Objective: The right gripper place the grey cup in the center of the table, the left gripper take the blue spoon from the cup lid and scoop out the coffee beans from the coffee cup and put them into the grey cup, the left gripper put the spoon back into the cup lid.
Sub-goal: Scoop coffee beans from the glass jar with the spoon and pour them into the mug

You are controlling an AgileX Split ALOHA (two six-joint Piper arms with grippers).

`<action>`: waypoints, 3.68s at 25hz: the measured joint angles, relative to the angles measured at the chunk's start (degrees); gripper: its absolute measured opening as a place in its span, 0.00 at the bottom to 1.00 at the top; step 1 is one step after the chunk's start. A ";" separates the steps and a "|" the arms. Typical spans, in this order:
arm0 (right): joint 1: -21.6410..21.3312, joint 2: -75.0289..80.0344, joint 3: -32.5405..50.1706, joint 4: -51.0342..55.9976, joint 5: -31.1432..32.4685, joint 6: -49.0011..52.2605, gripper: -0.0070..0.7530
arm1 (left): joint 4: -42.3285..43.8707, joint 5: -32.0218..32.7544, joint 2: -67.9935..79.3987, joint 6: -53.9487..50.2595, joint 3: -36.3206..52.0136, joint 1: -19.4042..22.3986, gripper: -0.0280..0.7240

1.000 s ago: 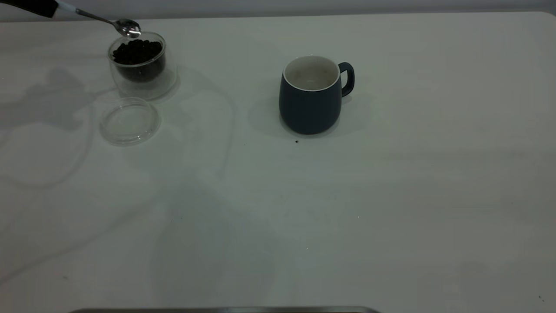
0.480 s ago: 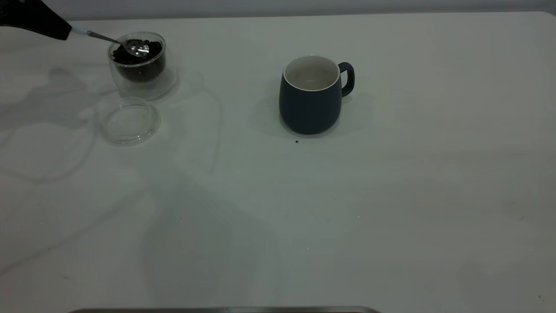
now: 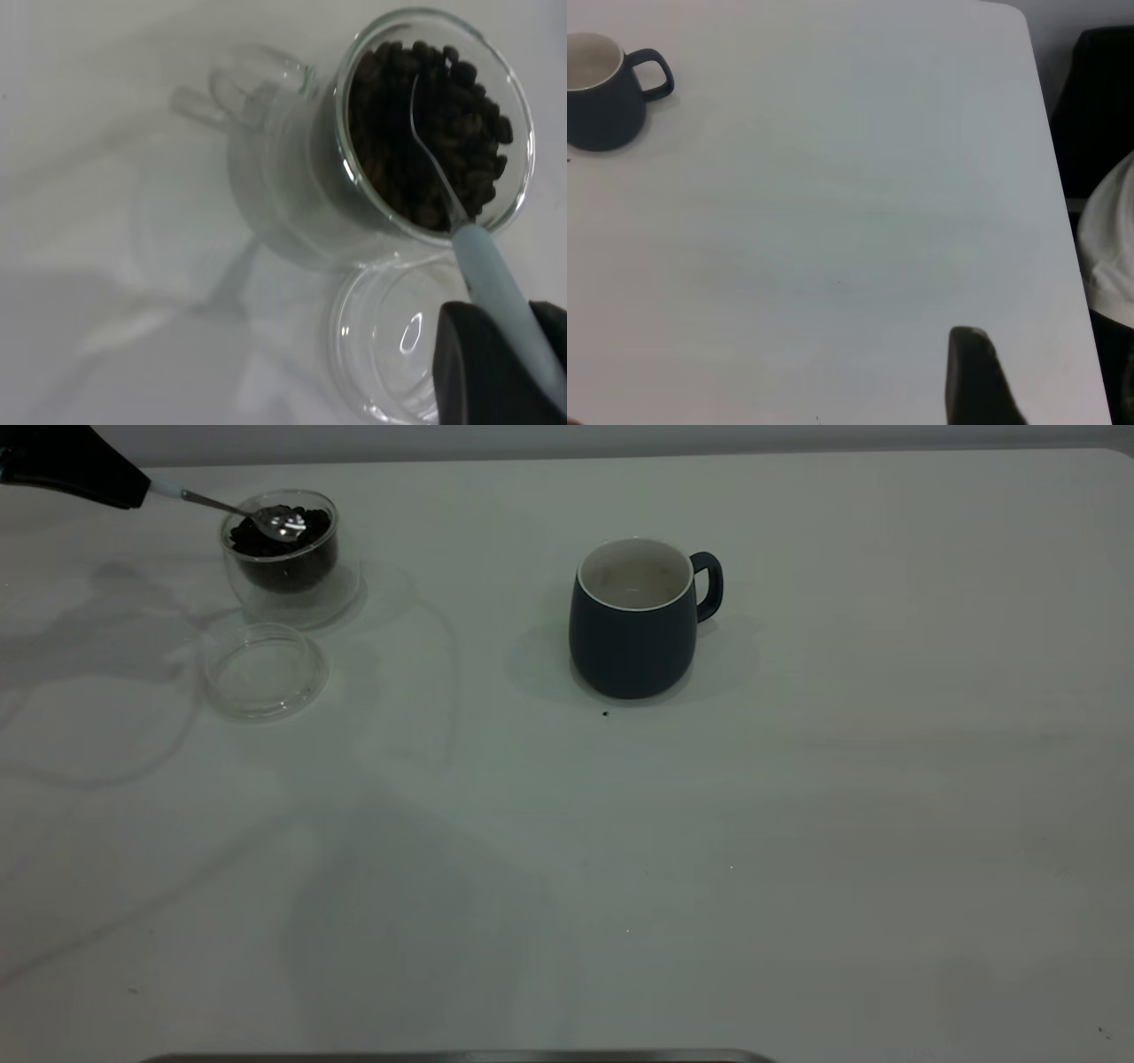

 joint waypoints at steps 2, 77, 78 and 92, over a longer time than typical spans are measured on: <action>0.00 0.00 0.00 0.00 0.00 0.00 0.49 | 0.45 0.11 0.00 -1.09 0.00 0.00 0.21; 0.00 0.00 0.00 0.00 0.00 -0.02 0.49 | -7.28 11.77 5.05 -29.22 0.00 6.19 0.21; 0.00 0.00 0.00 0.00 0.00 -0.02 0.49 | -7.59 12.23 5.07 -28.86 0.00 6.27 0.21; 0.00 0.00 0.00 0.00 0.00 -0.02 0.49 | -9.86 15.12 5.07 -26.36 0.00 6.38 0.21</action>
